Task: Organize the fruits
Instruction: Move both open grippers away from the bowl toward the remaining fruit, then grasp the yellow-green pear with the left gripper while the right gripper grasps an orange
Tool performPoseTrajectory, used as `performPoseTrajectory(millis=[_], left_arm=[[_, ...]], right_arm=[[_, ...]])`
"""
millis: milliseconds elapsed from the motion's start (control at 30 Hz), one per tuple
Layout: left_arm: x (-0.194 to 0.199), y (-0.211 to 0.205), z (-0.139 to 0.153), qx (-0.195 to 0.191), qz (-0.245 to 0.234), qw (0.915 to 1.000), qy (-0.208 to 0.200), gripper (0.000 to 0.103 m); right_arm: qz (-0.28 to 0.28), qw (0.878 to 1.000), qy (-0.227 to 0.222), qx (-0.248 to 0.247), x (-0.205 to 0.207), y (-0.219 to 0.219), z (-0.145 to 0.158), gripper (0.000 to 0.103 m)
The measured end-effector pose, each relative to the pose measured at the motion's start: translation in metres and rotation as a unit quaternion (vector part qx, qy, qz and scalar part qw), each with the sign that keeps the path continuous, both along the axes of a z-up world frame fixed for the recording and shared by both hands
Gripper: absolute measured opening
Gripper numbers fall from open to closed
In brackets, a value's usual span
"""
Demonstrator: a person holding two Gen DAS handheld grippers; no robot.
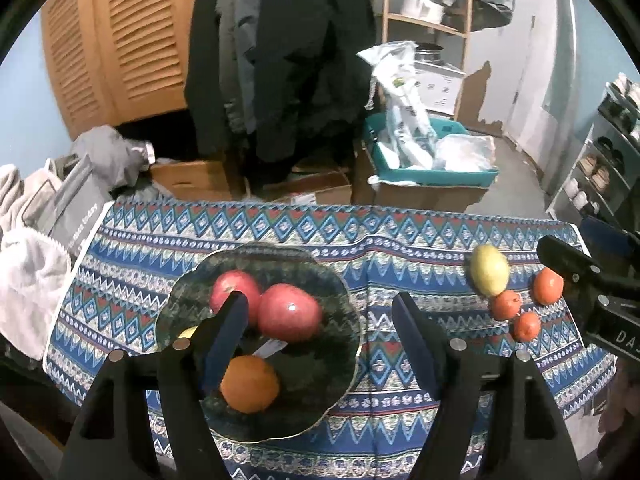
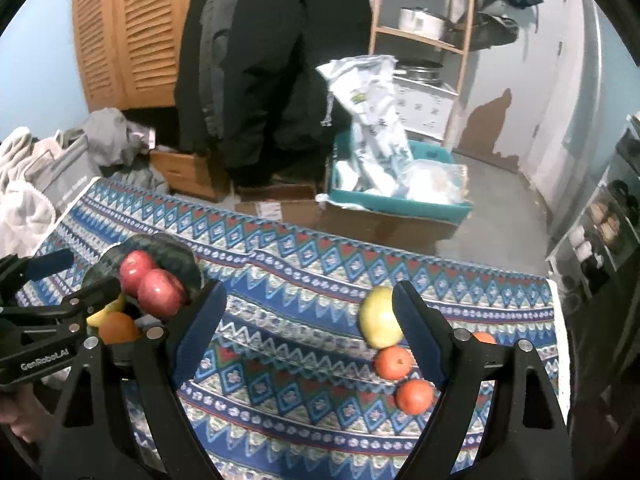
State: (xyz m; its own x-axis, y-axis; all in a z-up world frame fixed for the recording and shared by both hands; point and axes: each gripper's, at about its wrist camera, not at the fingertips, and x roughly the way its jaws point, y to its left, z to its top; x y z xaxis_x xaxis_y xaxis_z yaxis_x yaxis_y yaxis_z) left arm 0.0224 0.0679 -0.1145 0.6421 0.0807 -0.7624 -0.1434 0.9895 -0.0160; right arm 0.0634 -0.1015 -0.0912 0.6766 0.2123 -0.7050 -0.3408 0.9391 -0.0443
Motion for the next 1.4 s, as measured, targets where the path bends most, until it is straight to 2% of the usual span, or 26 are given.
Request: performPoseTrajectory(millis=[67, 600, 1000, 1100, 1233, 1400], left_arm=[[0.0, -0.008, 0.003, 0.004, -0.007, 1.0, -0.003, 0.08], [0.011, -0.063, 0.006, 0.017, -0.058, 0.9982, 0.002, 0.08], [0.025, -0.091, -0.015, 0.031, -0.078, 0.9962, 0.024, 0.08], [0.03, -0.093, -0.026, 0.029, -0.078, 0.9958, 0.037, 0.08], [0.037, -0.097, -0.041, 0.033, -0.079, 0.995, 0.051, 0.08], [0.045, -0.104, -0.055, 0.038, -0.08, 0.9943, 0.058, 0.08]], right_arm=[[-0.007, 1.0, 0.0, 0.001, -0.001, -0.008, 0.002, 0.084], [-0.062, 0.998, -0.022, -0.026, -0.012, -0.075, 0.007, 0.085], [-0.097, 0.995, 0.006, -0.014, -0.003, -0.113, -0.014, 0.085], [-0.102, 0.995, 0.018, -0.011, 0.002, -0.117, -0.023, 0.085], [-0.11, 0.993, 0.047, -0.022, 0.013, -0.122, -0.047, 0.085], [-0.118, 0.989, 0.091, -0.013, 0.024, -0.133, -0.081, 0.085]])
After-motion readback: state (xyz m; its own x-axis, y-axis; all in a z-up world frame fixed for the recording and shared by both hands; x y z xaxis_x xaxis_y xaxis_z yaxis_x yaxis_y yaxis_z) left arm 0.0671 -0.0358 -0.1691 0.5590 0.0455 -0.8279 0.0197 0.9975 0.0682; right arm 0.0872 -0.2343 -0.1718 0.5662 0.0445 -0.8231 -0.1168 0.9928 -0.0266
